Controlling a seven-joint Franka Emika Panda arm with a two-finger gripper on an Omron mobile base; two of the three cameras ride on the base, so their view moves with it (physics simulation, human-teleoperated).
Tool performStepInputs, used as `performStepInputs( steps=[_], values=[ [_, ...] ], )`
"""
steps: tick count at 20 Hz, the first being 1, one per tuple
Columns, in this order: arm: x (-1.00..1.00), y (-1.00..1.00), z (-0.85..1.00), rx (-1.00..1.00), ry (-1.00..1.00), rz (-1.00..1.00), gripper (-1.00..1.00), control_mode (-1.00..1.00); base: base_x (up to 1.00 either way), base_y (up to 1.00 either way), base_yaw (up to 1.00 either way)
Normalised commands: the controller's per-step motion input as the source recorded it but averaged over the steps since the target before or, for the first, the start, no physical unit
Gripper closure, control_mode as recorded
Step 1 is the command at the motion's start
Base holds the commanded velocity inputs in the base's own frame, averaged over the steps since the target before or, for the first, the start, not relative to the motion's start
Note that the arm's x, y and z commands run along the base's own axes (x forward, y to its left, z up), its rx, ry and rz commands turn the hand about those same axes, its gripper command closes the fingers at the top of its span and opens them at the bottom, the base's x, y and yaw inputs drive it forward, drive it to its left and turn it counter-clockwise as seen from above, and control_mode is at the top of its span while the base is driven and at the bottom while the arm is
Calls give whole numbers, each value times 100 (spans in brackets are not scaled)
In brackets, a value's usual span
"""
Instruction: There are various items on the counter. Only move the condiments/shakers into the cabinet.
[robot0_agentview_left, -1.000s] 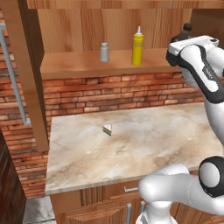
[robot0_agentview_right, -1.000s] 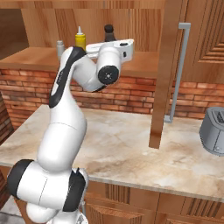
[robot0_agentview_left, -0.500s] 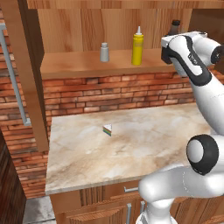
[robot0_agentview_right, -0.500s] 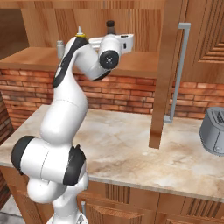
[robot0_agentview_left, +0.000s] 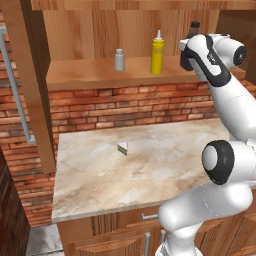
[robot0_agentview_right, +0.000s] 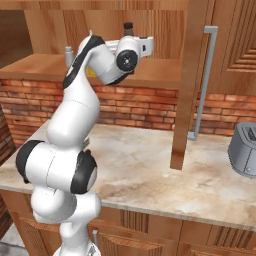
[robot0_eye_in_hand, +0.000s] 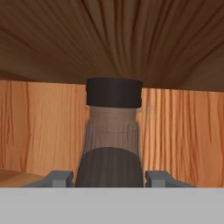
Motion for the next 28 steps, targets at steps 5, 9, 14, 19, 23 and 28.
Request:
performStepInputs(
  steps=[5,9,14,19,23,28],
  values=[
    [23,0,-25,0,0,0,100,-100,0,0,0],
    [16,-1,-38,0,3,0,100,-100,0,0,0],
    [13,0,-37,-1,3,0,100,-100,0,0,0],
    [13,0,-12,-5,10,0,100,-100,0,0,0],
    [26,0,-3,-5,4,0,100,-100,0,0,0],
    [13,0,0,0,7,0,-100,-100,0,0,0]
  ],
)
